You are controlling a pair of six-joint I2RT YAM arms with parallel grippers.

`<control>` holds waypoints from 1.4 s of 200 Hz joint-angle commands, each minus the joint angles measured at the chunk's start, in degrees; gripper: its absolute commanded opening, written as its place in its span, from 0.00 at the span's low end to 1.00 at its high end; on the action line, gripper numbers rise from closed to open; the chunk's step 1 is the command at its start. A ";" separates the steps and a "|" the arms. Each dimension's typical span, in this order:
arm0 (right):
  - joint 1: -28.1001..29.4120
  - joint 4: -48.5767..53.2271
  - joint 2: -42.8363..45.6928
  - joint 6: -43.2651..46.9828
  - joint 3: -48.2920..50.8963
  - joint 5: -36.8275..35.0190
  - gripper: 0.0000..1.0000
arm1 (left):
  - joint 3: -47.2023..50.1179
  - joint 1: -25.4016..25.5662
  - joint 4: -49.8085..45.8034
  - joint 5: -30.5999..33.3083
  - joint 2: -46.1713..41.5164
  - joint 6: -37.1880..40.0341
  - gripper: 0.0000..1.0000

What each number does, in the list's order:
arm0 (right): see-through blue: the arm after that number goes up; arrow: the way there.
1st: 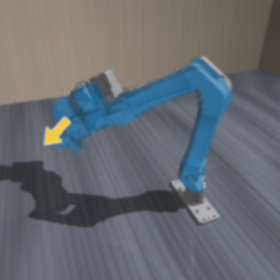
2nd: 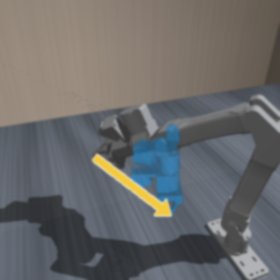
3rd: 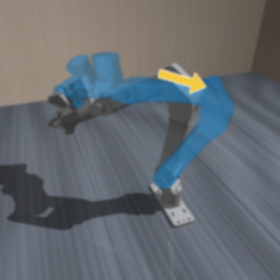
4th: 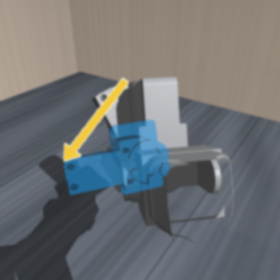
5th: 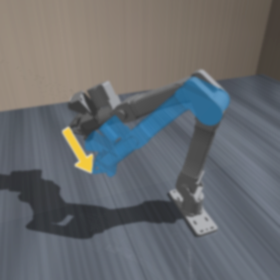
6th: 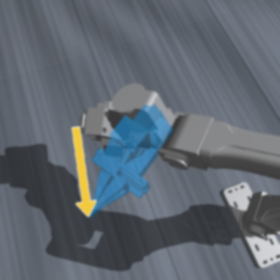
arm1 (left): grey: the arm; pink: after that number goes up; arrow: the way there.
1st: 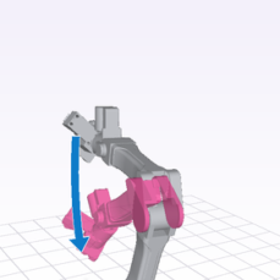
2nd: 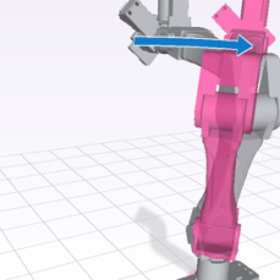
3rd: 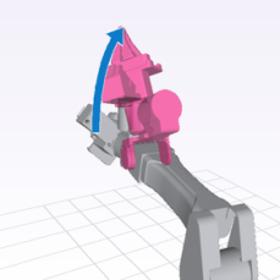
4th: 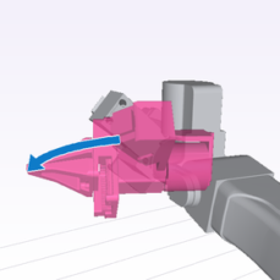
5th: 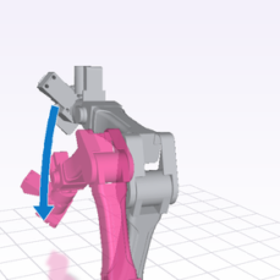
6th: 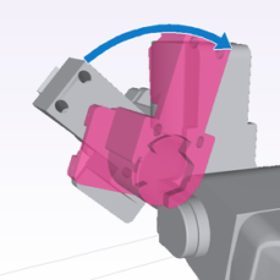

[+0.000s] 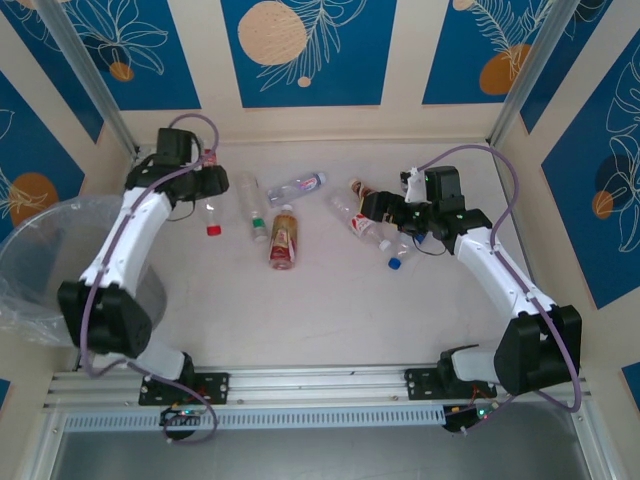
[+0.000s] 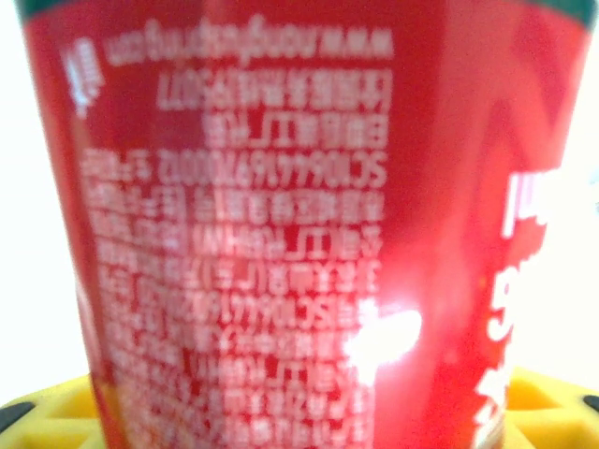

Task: Put the plastic bottles in the bin

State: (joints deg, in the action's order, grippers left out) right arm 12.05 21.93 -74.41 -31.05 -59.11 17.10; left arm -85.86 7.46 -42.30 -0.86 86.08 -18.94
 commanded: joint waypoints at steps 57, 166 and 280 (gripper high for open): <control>0.83 -2.15 -1.84 -0.55 -1.16 1.02 0.99 | -12.14 -4.67 -14.70 6.96 -14.15 7.79 0.60; 1.09 -2.07 -3.80 0.80 -1.97 0.35 0.99 | -2.82 -27.81 -5.14 32.98 -26.13 8.48 0.58; 0.93 -1.43 -2.76 1.72 -0.36 -0.93 0.99 | 3.87 -30.07 -6.92 13.54 -25.19 -3.78 0.92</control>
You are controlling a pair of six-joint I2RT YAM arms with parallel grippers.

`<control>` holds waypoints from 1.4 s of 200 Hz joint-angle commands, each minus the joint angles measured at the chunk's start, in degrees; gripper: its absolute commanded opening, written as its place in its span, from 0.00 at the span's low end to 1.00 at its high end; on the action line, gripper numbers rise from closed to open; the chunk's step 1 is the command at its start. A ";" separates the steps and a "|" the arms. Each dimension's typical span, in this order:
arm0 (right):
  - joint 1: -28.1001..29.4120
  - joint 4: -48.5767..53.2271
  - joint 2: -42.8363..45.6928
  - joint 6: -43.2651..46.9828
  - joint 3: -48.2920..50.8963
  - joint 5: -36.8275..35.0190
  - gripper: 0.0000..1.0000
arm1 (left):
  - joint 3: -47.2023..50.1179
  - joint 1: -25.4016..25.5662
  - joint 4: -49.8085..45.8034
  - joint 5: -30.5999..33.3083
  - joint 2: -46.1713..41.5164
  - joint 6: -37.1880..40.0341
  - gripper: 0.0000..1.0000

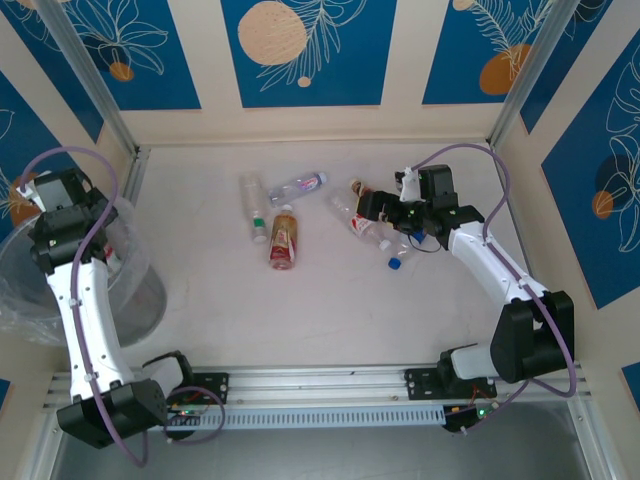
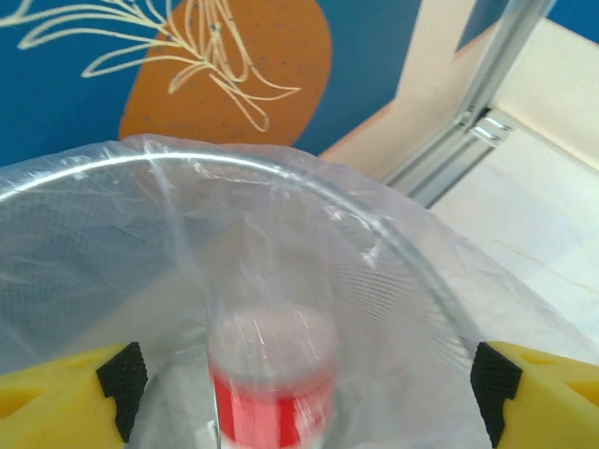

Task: Put the plastic bottles in the bin

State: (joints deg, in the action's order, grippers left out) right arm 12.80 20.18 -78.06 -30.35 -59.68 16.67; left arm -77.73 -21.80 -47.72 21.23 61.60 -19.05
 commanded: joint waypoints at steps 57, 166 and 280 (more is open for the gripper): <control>0.45 -1.19 1.40 -0.57 1.23 -1.52 0.99 | -8.24 10.87 -1.53 -19.05 -0.43 -6.93 0.99; 0.31 -7.63 5.42 -12.42 6.77 -9.12 0.99 | -2.94 46.24 10.01 -11.61 11.08 -5.82 1.00; 0.12 -1.86 12.49 -15.82 11.96 -22.31 0.99 | -10.77 55.43 2.50 -8.64 36.98 -6.92 0.99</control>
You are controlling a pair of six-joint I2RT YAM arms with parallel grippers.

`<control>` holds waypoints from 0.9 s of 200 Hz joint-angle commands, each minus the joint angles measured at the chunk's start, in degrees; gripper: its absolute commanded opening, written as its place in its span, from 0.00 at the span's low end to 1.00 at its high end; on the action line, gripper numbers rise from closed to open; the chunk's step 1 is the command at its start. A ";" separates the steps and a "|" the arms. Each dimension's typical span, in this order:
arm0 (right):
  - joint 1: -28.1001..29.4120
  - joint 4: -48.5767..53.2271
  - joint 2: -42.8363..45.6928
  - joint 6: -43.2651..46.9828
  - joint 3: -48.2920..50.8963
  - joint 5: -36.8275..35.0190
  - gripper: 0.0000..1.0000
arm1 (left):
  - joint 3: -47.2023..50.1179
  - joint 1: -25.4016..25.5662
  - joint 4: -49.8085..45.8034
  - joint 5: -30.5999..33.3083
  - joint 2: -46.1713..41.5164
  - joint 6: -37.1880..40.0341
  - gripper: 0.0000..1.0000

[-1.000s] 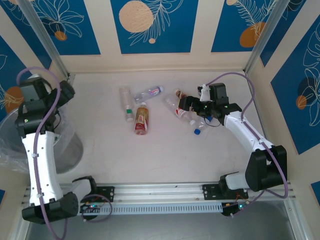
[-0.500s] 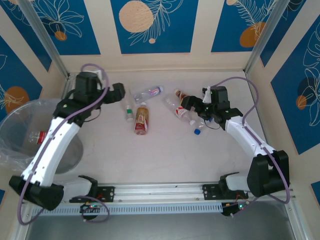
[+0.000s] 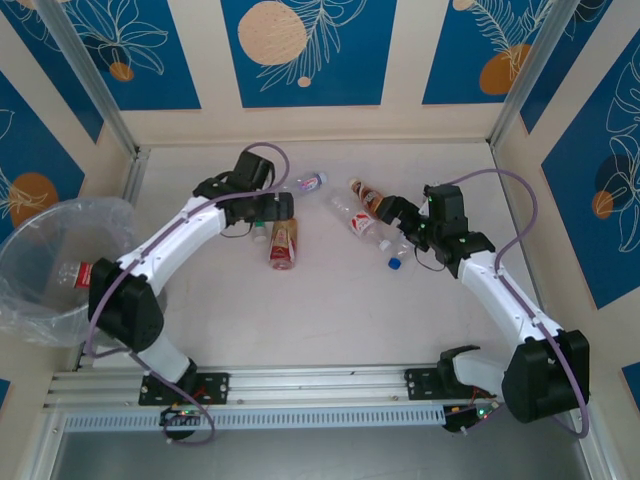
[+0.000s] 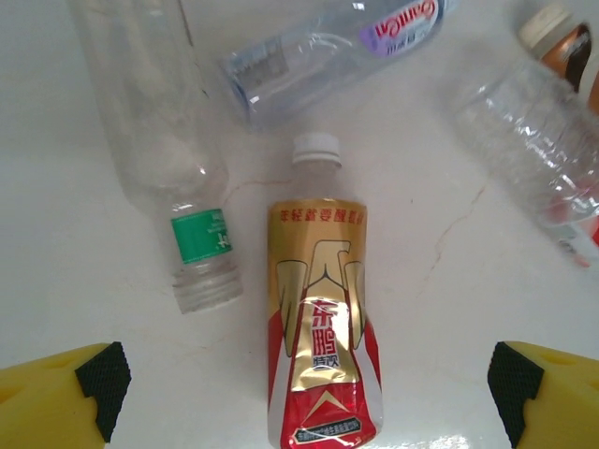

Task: Put the plastic bottles in the bin

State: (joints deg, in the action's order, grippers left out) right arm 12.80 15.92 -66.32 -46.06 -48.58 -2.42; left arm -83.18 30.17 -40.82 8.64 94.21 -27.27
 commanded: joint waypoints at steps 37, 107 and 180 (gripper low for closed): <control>-0.01 2.62 0.02 -0.60 0.68 -3.39 0.99 | -10.73 5.88 -7.20 8.94 13.32 0.43 0.99; -0.06 5.50 1.46 1.14 0.41 -5.45 0.99 | -14.48 4.78 -7.12 5.44 24.05 -1.20 0.99; -0.21 5.50 1.29 1.15 0.49 -5.72 0.99 | -11.89 4.14 -5.63 3.21 26.25 -1.36 0.93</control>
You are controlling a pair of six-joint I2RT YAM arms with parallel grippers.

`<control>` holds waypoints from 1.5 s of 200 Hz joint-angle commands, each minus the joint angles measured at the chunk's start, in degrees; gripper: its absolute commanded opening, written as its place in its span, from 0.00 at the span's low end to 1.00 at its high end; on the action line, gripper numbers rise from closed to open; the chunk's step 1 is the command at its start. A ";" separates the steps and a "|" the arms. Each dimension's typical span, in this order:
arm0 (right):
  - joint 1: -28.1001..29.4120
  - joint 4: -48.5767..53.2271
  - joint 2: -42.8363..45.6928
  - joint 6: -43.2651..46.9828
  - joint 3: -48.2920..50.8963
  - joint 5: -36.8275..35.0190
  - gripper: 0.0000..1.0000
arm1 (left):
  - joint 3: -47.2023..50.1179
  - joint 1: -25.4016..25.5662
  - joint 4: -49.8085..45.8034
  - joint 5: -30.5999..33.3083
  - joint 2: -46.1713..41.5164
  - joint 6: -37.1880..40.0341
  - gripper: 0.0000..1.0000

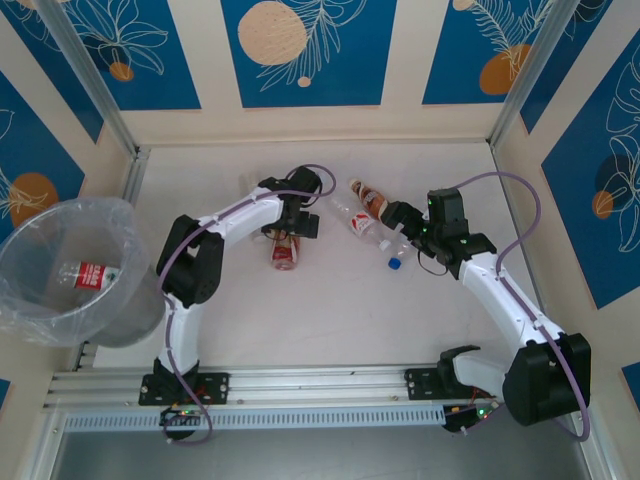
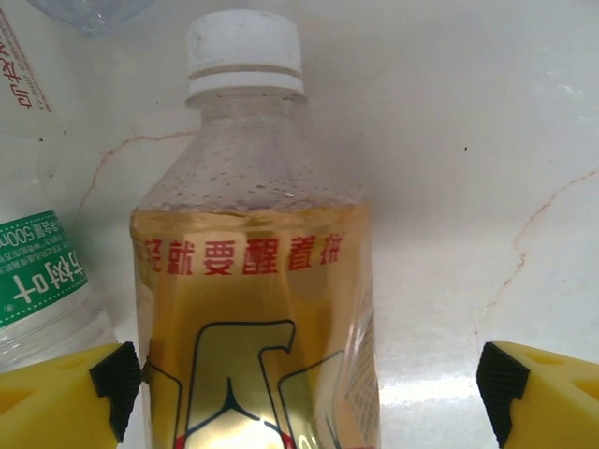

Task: Put the plastic bottles in the bin

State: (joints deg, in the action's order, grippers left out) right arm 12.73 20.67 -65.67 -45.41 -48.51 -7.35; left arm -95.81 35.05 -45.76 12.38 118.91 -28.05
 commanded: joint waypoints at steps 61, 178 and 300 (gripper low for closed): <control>-0.09 0.87 0.64 0.36 0.52 -0.69 0.99 | 3.39 -0.77 0.23 -1.00 2.72 -0.93 0.92; -0.10 1.48 -1.70 1.02 -1.36 -0.47 0.99 | 10.19 0.32 2.45 -2.96 -1.47 1.13 0.81; -0.09 1.06 -2.27 0.96 -0.89 0.39 0.99 | 11.06 0.96 4.56 -4.56 -9.96 2.58 0.59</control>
State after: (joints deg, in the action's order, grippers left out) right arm 12.73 21.74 -67.79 -45.36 -48.51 -7.33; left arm -85.32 35.73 -41.34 8.91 113.08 -26.46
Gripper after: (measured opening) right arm 0.993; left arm 0.658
